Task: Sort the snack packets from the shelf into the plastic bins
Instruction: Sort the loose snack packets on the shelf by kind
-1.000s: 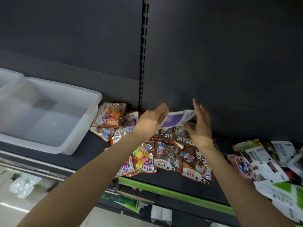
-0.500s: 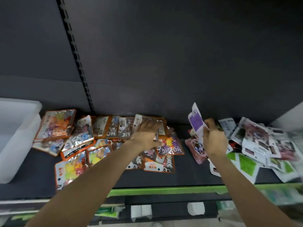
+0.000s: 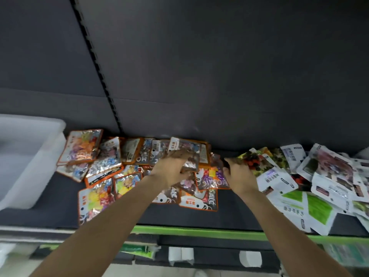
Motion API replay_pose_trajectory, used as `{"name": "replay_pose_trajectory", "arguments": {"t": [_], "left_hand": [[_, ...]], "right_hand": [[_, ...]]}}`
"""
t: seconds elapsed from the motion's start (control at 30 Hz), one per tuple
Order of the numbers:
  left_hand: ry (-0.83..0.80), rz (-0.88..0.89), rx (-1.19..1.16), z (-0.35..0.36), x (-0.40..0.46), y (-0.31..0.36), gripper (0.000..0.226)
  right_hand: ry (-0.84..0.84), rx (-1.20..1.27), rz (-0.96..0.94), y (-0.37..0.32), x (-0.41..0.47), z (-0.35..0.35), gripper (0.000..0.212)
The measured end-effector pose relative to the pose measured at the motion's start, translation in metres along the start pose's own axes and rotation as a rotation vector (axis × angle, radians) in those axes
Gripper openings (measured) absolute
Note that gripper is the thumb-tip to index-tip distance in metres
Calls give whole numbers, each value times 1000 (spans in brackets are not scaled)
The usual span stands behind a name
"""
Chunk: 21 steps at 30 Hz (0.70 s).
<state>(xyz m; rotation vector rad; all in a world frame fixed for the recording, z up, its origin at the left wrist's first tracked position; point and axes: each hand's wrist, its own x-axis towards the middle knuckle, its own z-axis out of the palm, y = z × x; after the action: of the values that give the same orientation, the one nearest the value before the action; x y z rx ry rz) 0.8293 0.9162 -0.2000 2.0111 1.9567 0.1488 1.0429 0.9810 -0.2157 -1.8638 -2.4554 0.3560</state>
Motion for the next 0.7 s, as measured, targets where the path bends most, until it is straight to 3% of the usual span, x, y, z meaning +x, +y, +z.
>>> {"name": "replay_pose_trajectory", "arguments": {"t": [0.13, 0.27, 0.37, 0.43, 0.53, 0.6, 0.7], "left_hand": [[126, -200, -23, -25, -41, -40, 42], [268, -347, -56, -33, -87, -104, 43], [239, -436, 47, -24, -106, -151, 60], [171, -466, 67, -15, -107, -175, 84], [106, -447, 116, -7, -101, -194, 105], [98, -424, 145, -8, -98, -198, 95], [101, -316, 192, -16, -98, -200, 60]], "right_hand": [[135, 83, -315, -86, 4, 6, 42], [65, 60, -503, -171, 4, 19, 46], [-70, -7, -569, -214, 10, 39, 51], [-214, -68, -532, -230, 17, 52, 56], [-245, -146, -505, -237, 22, 67, 56], [-212, -140, -507, -236, 22, 70, 56], [-205, -110, -505, -234, 23, 68, 57]]}}
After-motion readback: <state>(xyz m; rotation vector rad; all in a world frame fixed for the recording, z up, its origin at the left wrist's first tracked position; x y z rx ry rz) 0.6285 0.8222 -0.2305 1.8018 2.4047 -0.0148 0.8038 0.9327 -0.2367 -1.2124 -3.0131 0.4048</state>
